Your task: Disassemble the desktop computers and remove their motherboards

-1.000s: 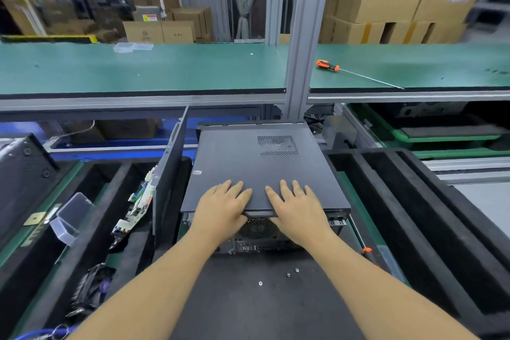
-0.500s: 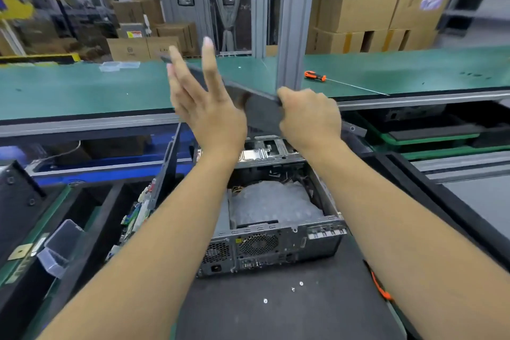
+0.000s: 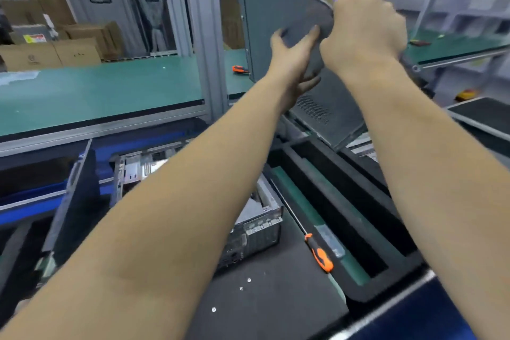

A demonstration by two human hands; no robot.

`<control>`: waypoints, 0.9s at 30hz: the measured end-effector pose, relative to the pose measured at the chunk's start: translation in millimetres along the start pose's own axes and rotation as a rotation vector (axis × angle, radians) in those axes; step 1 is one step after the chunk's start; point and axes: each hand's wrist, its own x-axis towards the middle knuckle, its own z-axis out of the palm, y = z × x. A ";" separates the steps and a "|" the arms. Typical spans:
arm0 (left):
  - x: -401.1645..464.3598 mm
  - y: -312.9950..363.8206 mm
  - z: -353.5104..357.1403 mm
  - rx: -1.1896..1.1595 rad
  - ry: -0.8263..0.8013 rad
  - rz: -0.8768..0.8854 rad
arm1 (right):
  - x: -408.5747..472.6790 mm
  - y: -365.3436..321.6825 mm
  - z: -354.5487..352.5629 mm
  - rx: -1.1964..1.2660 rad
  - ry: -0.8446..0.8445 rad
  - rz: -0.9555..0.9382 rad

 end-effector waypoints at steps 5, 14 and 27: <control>49.3 -67.6 59.4 -0.014 -0.053 -0.127 | 14.8 80.4 49.7 0.001 -0.128 0.053; 121.8 -165.7 120.3 0.039 0.028 -0.266 | 40.5 182.7 142.2 0.010 -0.372 0.070; 176.3 -251.4 123.2 0.450 -0.029 -0.377 | 39.6 248.9 279.4 0.187 -0.622 0.212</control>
